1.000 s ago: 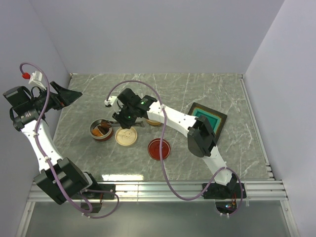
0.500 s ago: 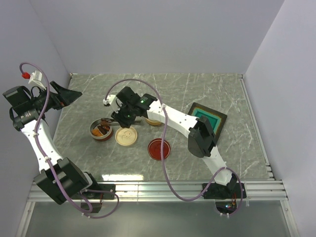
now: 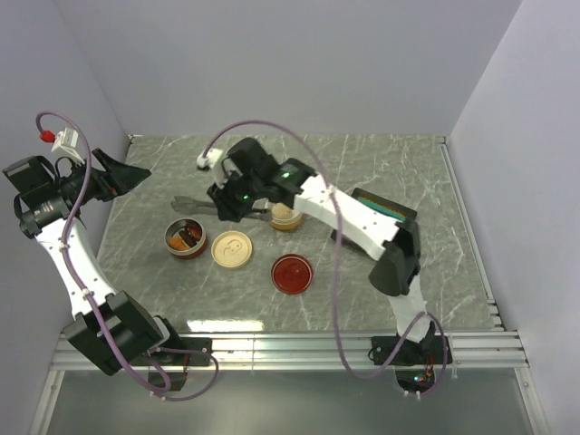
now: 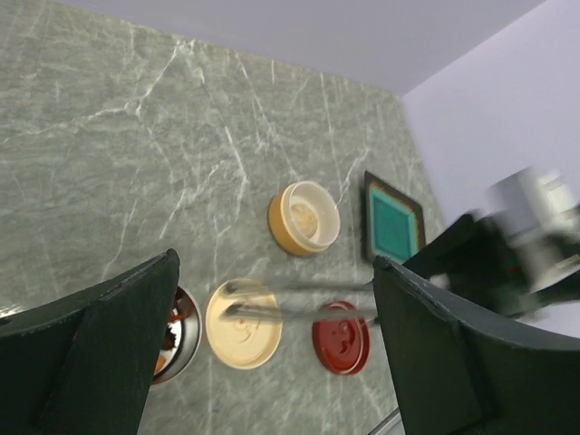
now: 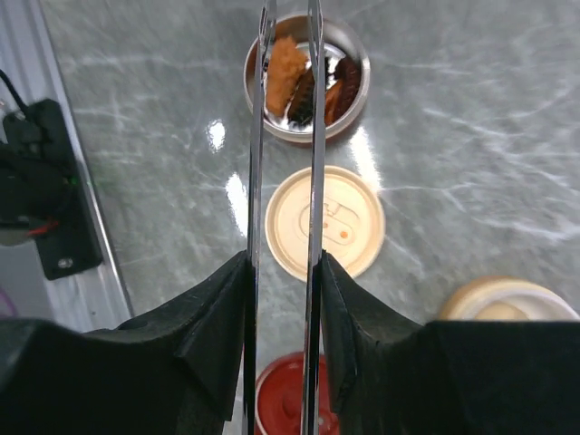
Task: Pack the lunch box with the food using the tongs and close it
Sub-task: Place the food into the lunch box, then put down the clamp
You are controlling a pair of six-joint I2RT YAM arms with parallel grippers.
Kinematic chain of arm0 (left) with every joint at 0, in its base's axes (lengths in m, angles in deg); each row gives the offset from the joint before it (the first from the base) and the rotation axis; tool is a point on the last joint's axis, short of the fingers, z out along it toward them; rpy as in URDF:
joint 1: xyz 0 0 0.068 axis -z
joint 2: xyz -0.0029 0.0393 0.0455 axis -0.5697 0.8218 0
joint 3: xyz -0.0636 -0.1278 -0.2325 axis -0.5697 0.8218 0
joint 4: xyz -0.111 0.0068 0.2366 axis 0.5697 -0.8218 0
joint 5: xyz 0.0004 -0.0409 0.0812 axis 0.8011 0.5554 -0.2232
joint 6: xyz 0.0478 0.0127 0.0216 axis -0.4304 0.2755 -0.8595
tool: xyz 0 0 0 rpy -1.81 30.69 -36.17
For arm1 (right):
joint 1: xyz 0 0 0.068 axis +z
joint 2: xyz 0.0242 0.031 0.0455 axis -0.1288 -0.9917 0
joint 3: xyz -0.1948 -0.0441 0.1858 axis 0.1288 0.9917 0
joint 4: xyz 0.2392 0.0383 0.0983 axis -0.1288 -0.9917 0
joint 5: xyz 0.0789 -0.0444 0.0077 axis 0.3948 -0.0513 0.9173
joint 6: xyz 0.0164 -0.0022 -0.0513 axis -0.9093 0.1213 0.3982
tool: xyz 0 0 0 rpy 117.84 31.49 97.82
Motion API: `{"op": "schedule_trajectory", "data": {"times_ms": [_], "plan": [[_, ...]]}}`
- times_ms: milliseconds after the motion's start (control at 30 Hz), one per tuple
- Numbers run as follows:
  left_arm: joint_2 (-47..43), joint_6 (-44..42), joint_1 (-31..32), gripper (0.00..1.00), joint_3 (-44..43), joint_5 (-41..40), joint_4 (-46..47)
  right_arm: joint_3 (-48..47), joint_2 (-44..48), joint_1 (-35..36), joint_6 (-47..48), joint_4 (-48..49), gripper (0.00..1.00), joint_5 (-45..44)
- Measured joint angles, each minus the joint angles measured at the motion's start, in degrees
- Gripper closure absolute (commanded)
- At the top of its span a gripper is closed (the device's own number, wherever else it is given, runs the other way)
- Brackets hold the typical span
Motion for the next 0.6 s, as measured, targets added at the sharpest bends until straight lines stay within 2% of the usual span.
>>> {"op": "schedule_trajectory", "data": {"times_ms": [233,433,600], "plan": [[0.0,-11.1,0.0,0.07,-2.6,0.0,-10.8,12.5,17.4,-9.5,-2.0,2.0,0.59,2.6],[0.0,-20.9,0.0,0.06,-2.9,-0.5,-19.1,27.8,31.1,-25.1,-2.1,2.5,0.59,4.8],[-0.2,-25.3,0.0,0.06,-1.2,-1.0,-21.4,41.0,40.7,-38.7,-0.3,1.7,0.59,6.0]]}}
